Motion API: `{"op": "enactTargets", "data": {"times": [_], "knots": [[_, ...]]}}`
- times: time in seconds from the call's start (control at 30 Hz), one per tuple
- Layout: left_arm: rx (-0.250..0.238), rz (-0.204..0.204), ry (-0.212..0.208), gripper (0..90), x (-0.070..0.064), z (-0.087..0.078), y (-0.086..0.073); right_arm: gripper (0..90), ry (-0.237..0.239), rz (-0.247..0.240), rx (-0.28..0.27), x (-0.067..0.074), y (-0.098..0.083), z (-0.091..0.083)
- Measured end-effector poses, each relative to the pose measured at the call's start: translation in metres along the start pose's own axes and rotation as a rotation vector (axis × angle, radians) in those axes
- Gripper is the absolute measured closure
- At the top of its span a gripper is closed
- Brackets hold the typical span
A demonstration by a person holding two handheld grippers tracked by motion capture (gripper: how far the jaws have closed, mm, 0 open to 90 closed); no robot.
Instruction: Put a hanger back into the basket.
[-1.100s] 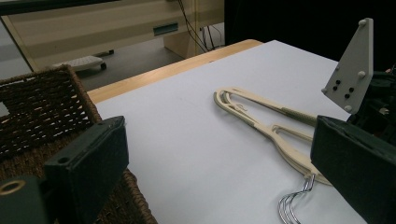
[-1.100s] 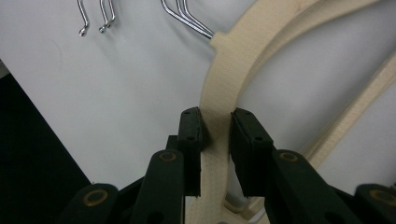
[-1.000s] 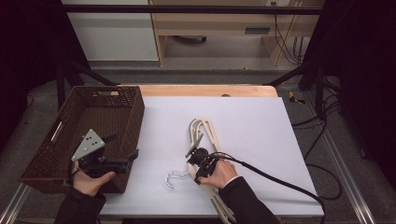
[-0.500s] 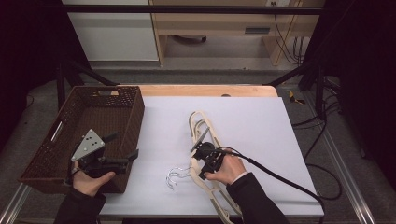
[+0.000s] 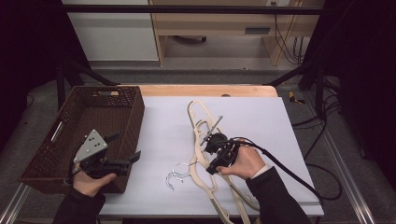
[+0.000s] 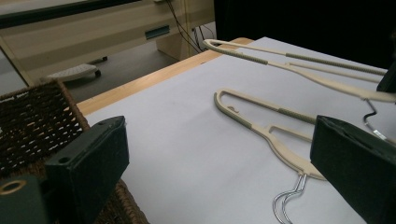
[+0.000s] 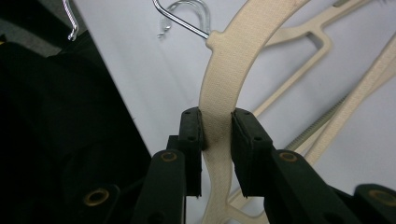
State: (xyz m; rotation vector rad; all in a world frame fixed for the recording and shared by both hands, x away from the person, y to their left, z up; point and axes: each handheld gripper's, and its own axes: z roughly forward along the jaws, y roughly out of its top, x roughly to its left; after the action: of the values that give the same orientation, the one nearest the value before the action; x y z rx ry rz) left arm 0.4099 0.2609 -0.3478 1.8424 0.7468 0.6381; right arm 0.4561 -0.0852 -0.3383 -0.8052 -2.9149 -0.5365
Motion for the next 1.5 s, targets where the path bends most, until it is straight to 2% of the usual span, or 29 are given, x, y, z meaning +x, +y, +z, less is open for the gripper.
{"op": "enactTargets", "data": {"times": [0.1, 0.17, 0.2, 0.37, 0.43, 0.6, 0.8, 0.97, 1.1, 1.17, 1.2, 1.23, 1.27, 1.3, 1.5], "knots": [[0.004, 0.031, -0.017, 4.2, -0.003, -0.001, 0.003, 74.7, 0.025, -0.049, -0.01, 0.005, -0.001, -0.012], [0.01, 0.068, -0.032, 4.2, -0.006, -0.002, 0.007, 74.6, 0.045, -0.067, -0.01, 0.009, -0.002, -0.019], [0.008, 0.104, -0.032, 4.2, -0.008, -0.002, 0.01, 74.6, 0.053, -0.073, -0.014, 0.01, -0.002, -0.021], [0.043, 0.207, -0.053, 4.6, -0.02, -0.001, 0.024, 74.6, 0.109, -0.141, -0.037, 0.017, -0.005, -0.034], [0.053, 0.268, -0.068, 4.9, -0.027, 0.001, 0.031, 74.6, 0.124, -0.173, -0.03, 0.02, -0.006, -0.036], [0.086, 0.368, -0.103, 6.1, -0.041, 0.009, 0.04, 74.6, 0.184, -0.24, -0.009, 0.027, -0.007, -0.035], [0.149, 0.521, -0.15, 6.9, -0.063, 0.024, 0.043, 74.6, 0.244, -0.268, 0.002, 0.03, -0.008, -0.034], [0.181, 0.623, -0.164, 8.4, -0.076, 0.035, 0.046, 74.6, 0.261, -0.286, 0.013, 0.031, -0.008, -0.032], [0.195, 0.692, -0.18, 10.4, -0.081, 0.041, 0.049, 74.6, 0.288, -0.306, 0.015, 0.032, -0.008, -0.032], [0.21, 0.74, -0.186, 11.9, -0.082, 0.043, 0.05, 74.6, 0.295, -0.31, 0.019, 0.033, -0.009, -0.031], [0.192, 0.724, -0.189, 12.7, -0.084, 0.046, 0.049, 74.6, 0.298, -0.316, 0.024, 0.033, -0.009, -0.031], [0.194, 0.732, -0.19, 14.2, -0.084, 0.047, 0.049, 74.5, 0.299, -0.317, 0.026, 0.034, -0.009, -0.031], [0.236, 0.805, -0.19, 15.7, -0.082, 0.046, 0.053, 74.5, 0.301, -0.319, 0.026, 0.034, -0.009, -0.03], [0.249, 0.83, -0.195, 16.9, -0.082, 0.047, 0.054, 74.5, 0.301, -0.322, 0.03, 0.034, -0.009, -0.03], [0.258, 0.931, -0.21, 26.2, -0.088, 0.057, 0.051, 74.6, 0.305, -0.328, 0.035, 0.033, -0.007, -0.026]]}}
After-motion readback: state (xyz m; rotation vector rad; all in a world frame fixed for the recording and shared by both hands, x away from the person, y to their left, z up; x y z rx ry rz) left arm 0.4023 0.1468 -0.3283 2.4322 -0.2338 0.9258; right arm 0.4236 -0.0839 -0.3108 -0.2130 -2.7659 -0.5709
